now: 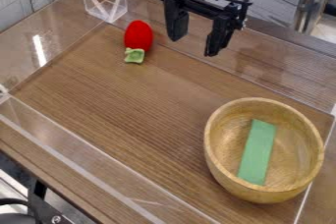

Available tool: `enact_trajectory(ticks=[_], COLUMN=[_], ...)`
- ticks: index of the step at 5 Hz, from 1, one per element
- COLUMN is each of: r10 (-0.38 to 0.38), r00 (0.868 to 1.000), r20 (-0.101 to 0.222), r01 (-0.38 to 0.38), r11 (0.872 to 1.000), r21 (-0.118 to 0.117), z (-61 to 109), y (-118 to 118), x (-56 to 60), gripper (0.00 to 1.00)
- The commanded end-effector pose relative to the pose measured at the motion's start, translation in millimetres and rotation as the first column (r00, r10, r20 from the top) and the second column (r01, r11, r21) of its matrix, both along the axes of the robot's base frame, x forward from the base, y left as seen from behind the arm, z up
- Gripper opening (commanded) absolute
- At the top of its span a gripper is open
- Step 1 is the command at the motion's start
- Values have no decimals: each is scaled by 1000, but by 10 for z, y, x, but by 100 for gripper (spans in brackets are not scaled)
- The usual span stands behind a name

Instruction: Remove the green stick from the brown bowl and put it on the table

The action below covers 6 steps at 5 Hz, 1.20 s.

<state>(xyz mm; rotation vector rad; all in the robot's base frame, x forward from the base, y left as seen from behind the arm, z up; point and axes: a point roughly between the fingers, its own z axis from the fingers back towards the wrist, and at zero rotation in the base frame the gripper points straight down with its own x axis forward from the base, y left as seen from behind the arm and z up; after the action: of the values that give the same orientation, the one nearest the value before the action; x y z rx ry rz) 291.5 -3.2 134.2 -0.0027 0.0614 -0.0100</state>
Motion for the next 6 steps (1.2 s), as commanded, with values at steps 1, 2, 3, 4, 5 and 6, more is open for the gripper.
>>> enact_trajectory(ticks=[1, 2, 3, 4, 5, 6], r10=[-23, -31, -14, 20, 98, 159], r00=[999, 998, 997, 998, 994, 986], r20=[-31, -54, -75, -67, -52, -41], r01=[22, 30, 12, -22, -100, -161], r11=[1000, 999, 1000, 999, 994, 985], r21=[-6, -14, -23, -33, -45, -59], z=[2, 15, -108, -210, -286, -346], y=[-89, -224, -289, -485, -766, -950], x=[-18, -41, -62, -109, -126, -139], gripper=[100, 100, 100, 100, 100, 100])
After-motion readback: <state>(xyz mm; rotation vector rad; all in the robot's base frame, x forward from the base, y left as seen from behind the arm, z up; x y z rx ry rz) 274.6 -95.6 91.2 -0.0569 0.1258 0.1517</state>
